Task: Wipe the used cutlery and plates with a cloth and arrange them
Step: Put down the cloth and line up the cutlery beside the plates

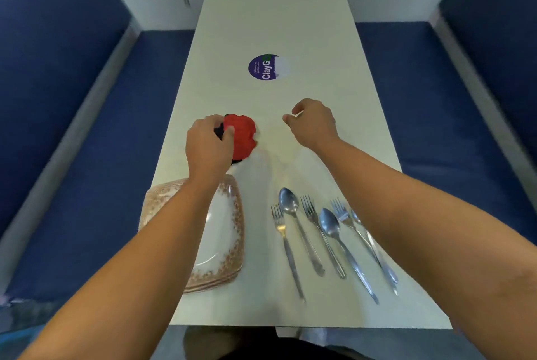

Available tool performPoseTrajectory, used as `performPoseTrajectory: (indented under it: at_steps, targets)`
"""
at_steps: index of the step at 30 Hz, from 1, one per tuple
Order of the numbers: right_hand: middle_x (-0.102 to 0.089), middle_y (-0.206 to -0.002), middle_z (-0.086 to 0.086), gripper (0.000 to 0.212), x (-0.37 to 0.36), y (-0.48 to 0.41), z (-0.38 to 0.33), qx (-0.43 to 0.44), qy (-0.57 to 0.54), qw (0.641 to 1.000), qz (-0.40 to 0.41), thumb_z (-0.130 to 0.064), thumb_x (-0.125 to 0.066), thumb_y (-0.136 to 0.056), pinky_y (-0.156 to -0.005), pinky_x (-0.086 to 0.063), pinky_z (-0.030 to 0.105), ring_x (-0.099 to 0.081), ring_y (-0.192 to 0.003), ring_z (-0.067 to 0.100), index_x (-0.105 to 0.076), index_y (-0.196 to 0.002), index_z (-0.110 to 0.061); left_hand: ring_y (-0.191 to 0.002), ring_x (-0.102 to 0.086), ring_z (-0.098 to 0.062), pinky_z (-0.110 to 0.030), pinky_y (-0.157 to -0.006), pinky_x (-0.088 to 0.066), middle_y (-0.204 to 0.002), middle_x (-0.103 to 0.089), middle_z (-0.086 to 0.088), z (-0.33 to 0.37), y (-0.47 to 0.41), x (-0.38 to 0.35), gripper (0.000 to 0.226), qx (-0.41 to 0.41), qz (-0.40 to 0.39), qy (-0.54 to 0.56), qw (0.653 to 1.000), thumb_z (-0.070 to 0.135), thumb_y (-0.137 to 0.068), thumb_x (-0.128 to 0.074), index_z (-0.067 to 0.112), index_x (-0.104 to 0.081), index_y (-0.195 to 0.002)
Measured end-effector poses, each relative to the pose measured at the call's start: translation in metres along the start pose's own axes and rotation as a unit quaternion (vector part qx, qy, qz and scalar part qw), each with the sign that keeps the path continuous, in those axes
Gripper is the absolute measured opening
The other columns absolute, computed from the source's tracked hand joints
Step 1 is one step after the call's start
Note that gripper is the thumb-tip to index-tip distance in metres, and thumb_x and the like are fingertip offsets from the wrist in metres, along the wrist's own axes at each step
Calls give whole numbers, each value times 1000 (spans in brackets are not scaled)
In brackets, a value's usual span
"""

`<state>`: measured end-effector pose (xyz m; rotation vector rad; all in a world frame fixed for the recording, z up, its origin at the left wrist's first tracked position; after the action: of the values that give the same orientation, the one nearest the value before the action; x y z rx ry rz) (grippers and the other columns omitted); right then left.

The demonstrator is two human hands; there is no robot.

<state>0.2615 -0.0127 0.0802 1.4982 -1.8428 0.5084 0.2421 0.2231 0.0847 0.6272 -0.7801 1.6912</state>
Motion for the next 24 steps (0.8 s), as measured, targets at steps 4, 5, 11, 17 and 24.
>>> performPoseTrajectory:
  at_steps: [4,5,11,17,24]
  targets:
    - [-70,-109,5,32,39,36,19,11,1,1000,18,-38,-65,-93,-77,-40,27,-63,-101,23,-67,-113,-12,-94,-60,-12,-25,-80,-45,-116,-62,4,27,59,-7,33,-6,-33,29,999,35,-97,-60,19,-63,-125]
    - [-70,-106,5,31,45,45,25,10,6,1000,16,-37,-65,-93,-76,-41,27,-63,-98,23,-67,-111,-12,-88,-59,-10,-24,-78,-43,-113,-62,5,33,74,-12,32,-8,-45,36,998,35,-97,-61,19,-63,-125]
    - [-71,-99,3,22,41,113,72,-16,89,995,-49,-31,-64,-94,-75,-47,30,-65,-96,24,-69,-99,-11,-81,-65,-18,-27,-71,-47,-89,-69,0,39,149,-52,14,4,-138,3,990,27,-96,-61,18,-70,-102]
    - [-66,-74,3,30,5,166,102,-10,175,978,-109,-32,-53,-96,-93,-47,30,-65,-84,24,-67,-80,-10,-80,-66,-27,-29,-63,-45,-81,-68,-10,36,183,-87,37,33,-233,-132,963,39,-96,-57,9,-66,-78]
    - [-53,-61,-3,46,4,181,107,5,158,980,-120,-32,-36,-105,-110,-33,28,-56,-118,17,-65,-76,-11,-60,-51,-14,-24,-50,-37,-67,-53,2,37,193,-94,28,89,-227,-127,961,22,-91,-62,14,-50,-66]
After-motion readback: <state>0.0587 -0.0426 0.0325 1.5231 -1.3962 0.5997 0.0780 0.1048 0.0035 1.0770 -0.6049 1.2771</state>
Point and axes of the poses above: each hand's wrist, its own y-axis away from the middle knuckle, its own x-axis out of the back of the hand, z = x × y, the point moved 6 cm from there along -y, towards the middle knuckle
